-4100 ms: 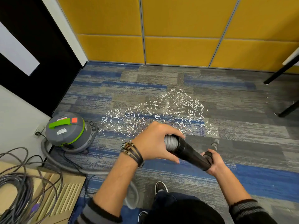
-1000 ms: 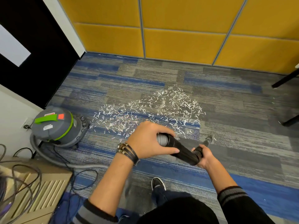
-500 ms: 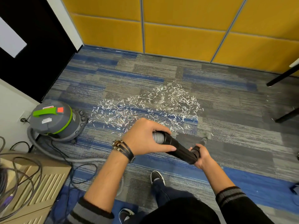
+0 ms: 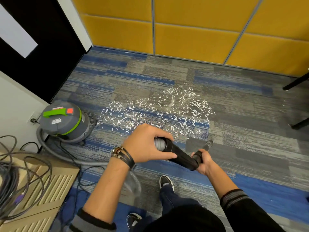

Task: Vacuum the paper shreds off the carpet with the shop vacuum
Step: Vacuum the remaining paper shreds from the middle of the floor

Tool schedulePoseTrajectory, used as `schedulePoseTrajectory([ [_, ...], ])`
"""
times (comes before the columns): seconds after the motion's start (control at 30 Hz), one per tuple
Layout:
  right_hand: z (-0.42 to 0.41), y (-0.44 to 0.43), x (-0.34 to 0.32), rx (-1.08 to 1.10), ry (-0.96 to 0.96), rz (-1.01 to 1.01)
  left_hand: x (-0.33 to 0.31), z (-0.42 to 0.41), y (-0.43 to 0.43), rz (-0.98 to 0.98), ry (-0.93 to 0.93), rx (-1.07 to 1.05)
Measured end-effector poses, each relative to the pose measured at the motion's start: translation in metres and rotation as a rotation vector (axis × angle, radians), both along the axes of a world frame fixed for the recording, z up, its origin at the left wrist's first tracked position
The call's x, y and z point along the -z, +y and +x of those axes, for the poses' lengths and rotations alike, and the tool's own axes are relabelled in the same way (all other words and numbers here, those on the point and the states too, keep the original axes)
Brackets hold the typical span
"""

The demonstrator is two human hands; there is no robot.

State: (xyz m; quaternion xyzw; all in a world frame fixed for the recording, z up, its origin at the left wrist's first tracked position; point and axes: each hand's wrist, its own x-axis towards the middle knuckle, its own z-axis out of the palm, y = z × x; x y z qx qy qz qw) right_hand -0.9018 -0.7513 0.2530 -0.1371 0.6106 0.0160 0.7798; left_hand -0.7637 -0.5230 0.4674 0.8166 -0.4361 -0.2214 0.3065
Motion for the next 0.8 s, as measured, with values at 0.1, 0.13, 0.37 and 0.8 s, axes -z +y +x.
schedulePoseTrajectory([
  [0.1,0.021,0.033,-0.003,-0.043,-0.052,0.026,-0.020,0.004,0.031,0.023,-0.057,-0.030],
  [0.13,0.025,0.043,-0.004,-0.063,-0.060,0.039,-0.025,0.003,0.041,0.030,-0.068,-0.039],
  [0.37,0.021,0.089,-0.008,-0.068,-0.037,0.120,-0.040,-0.006,0.093,0.067,-0.057,-0.069],
  [0.8,0.033,0.167,-0.030,-0.213,-0.068,0.136,-0.060,-0.021,0.170,-0.017,-0.065,-0.176],
])
